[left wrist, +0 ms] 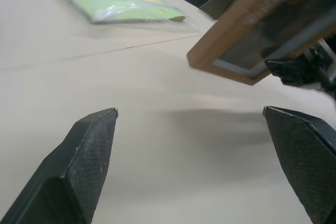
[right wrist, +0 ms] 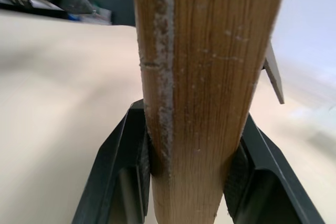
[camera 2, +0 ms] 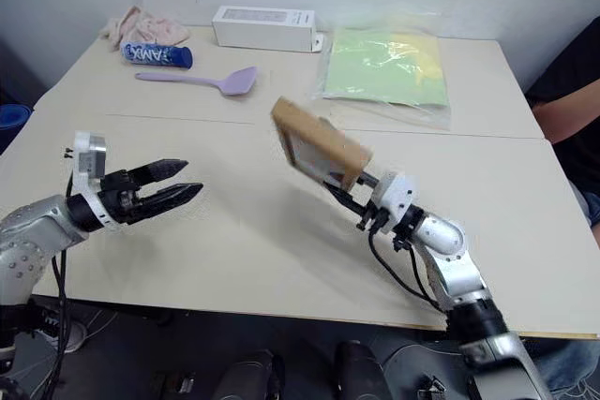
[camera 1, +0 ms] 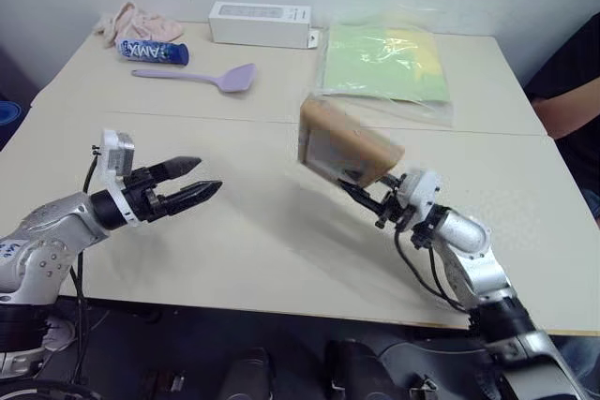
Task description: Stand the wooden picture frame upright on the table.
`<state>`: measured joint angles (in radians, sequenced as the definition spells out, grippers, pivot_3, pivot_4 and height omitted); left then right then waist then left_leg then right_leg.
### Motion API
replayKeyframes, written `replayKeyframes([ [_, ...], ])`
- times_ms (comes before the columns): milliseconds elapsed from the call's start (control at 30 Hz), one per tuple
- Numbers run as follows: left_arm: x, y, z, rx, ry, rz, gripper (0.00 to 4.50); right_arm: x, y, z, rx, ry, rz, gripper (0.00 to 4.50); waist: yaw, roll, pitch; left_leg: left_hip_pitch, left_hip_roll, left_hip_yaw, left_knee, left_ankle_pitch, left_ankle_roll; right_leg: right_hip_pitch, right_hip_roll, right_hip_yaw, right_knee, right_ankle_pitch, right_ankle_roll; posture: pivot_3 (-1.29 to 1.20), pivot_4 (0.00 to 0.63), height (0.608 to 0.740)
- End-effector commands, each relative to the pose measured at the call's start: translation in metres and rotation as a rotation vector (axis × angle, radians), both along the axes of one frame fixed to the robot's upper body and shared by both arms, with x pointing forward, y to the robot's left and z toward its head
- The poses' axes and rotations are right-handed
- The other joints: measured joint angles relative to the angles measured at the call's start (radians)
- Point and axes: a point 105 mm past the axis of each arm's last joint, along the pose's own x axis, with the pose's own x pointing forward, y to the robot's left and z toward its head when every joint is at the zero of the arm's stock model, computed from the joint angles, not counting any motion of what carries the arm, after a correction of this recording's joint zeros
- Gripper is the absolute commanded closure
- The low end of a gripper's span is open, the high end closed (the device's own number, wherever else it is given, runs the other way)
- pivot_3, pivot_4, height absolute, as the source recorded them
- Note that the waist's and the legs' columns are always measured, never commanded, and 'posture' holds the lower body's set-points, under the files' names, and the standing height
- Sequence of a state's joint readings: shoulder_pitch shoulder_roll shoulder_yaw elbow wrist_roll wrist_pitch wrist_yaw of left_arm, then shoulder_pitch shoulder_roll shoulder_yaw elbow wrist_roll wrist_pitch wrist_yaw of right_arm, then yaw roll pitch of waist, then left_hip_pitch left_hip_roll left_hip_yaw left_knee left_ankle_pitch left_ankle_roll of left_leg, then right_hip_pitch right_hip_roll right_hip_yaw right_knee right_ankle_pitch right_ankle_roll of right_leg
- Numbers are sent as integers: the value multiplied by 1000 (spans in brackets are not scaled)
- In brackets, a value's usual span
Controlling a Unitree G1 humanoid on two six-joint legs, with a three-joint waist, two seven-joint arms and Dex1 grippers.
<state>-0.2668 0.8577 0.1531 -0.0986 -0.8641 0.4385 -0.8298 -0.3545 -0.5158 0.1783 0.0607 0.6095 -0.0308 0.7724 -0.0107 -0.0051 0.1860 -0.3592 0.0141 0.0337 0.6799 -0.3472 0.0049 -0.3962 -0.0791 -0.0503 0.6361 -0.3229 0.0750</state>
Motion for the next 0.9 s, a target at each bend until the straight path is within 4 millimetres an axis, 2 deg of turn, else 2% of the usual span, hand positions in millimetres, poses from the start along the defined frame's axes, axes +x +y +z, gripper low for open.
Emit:
replayKeyframes([
  [33, -7, -14, -2, 42, -57, -64, 0, 2, -8, 1, 58, 151, 9, 3232, 0, 0, 0, 0, 0, 0, 0, 0, 0, 0, 0, 0, 0, 0, 0, 0, 150, 740],
  [233, -9, -18, -10, 44, -43, -77, 0, 14, -18, -29, 20, 265, -46, 3232, -15, 0, 0, -1, 0, 0, -3, 0, 0, -2, 0, 0, -1, 0, 0, 0, 150, 740],
  [333, -8, -19, -9, 45, -45, -86, 0, 14, -19, -44, 39, 377, -40, 3232, -17, 0, 0, 0, 0, 0, -3, 0, 0, -1, 0, 0, 0, 0, 0, 0, 150, 740],
  [400, -7, -20, -9, 50, -50, -92, 0, 9, -18, -58, -18, 407, -29, 3232, -17, 0, 0, 1, 0, 0, -3, 0, 0, 0, 0, 0, 0, 0, 0, 0, 150, 740],
  [467, -7, -20, -9, 70, -58, -97, 0, 10, -19, -62, -26, 416, -45, 3232, -17, 0, 0, 1, 0, 0, -3, 0, 0, 0, 0, 0, 0, 0, 0, 0, 150, 740],
  [567, -6, -19, -11, 86, -61, -97, 0, 18, -23, -55, 16, 401, -96, 3232, -18, -1, -1, 3, 0, 0, -3, 0, 0, 1, 0, 0, 0, 0, 0, 0, 150, 740],
  [700, -5, -14, -19, 122, -55, -94, 0, 21, -22, -40, 52, 355, -89, 1926, -18, 0, 0, 3, 0, 0, -4, 0, 0, 1, 0, 0, 0, 0, 0, 0, 150, 740],
  [900, -2, -4, -27, 155, -59, -71, 0, 12, -23, -32, 22, 296, -56, 33, -18, 0, 0, 1, 0, 1, -7, 0, 0, -2, 0, 0, 0, 0, 0, 0, 150, 740],
])
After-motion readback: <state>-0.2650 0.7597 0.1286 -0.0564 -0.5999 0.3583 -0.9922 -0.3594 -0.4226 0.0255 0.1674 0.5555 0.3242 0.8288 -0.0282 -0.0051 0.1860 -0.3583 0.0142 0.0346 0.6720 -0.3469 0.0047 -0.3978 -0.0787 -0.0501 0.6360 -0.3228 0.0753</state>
